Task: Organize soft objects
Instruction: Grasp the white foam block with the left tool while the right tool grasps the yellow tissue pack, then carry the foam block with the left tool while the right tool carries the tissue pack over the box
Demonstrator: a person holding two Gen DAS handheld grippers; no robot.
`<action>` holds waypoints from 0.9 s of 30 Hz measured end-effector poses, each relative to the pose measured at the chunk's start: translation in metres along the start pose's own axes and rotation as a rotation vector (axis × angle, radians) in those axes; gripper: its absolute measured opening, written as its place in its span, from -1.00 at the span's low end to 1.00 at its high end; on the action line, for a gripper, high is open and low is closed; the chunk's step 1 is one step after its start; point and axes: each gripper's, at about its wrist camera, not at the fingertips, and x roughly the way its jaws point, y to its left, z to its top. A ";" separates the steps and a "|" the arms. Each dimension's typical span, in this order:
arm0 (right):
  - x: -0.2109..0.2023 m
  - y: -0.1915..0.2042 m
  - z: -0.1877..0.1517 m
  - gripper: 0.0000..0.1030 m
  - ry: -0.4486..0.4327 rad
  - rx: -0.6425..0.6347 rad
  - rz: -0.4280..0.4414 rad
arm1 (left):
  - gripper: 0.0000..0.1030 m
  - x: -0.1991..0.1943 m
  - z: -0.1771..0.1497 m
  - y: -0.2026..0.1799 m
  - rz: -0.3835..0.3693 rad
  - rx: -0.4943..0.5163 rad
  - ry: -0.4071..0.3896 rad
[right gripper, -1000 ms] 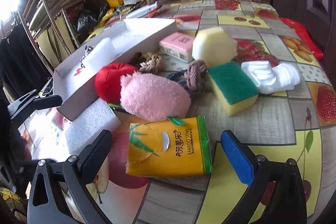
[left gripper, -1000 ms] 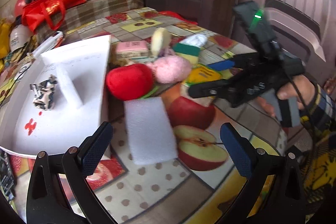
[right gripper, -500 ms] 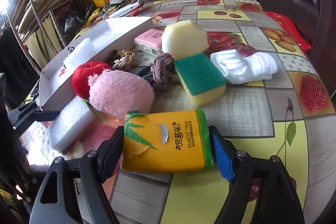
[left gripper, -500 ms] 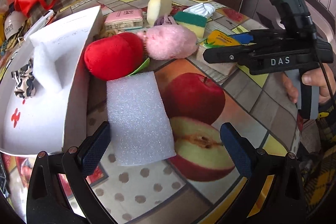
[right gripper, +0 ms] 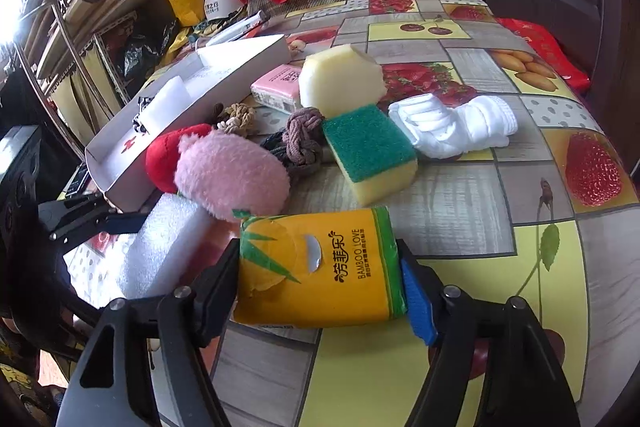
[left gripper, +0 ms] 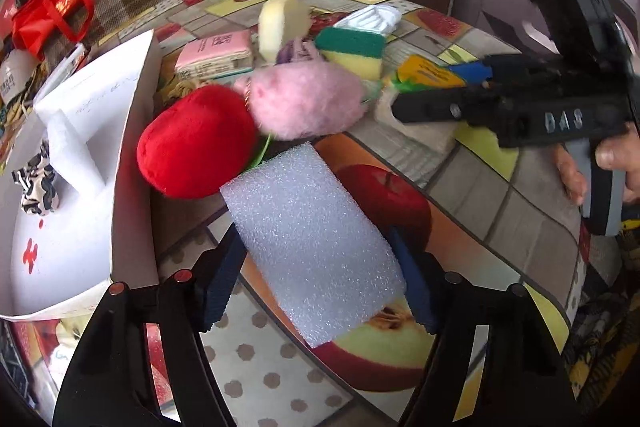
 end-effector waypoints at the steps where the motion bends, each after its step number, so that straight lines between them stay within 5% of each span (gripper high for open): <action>1: -0.002 -0.001 0.000 0.40 -0.010 0.007 -0.001 | 0.40 -0.009 -0.001 -0.004 -0.002 0.024 -0.044; 6: -0.035 -0.002 0.000 0.40 -0.182 0.016 -0.019 | 0.40 -0.053 -0.001 -0.004 0.068 0.033 -0.264; 11: -0.077 0.003 0.006 0.40 -0.477 0.044 -0.035 | 0.40 -0.090 -0.012 0.047 0.282 -0.118 -0.558; 14: -0.079 0.014 0.004 0.40 -0.577 0.020 -0.076 | 0.40 -0.088 -0.024 0.075 0.423 -0.186 -0.574; 18: -0.066 0.027 0.004 0.40 -0.584 -0.010 -0.141 | 0.40 -0.089 -0.033 0.112 0.424 -0.329 -0.572; 27: -0.050 0.040 0.023 0.40 -0.617 0.022 -0.114 | 0.41 -0.090 -0.049 0.162 0.559 -0.436 -0.584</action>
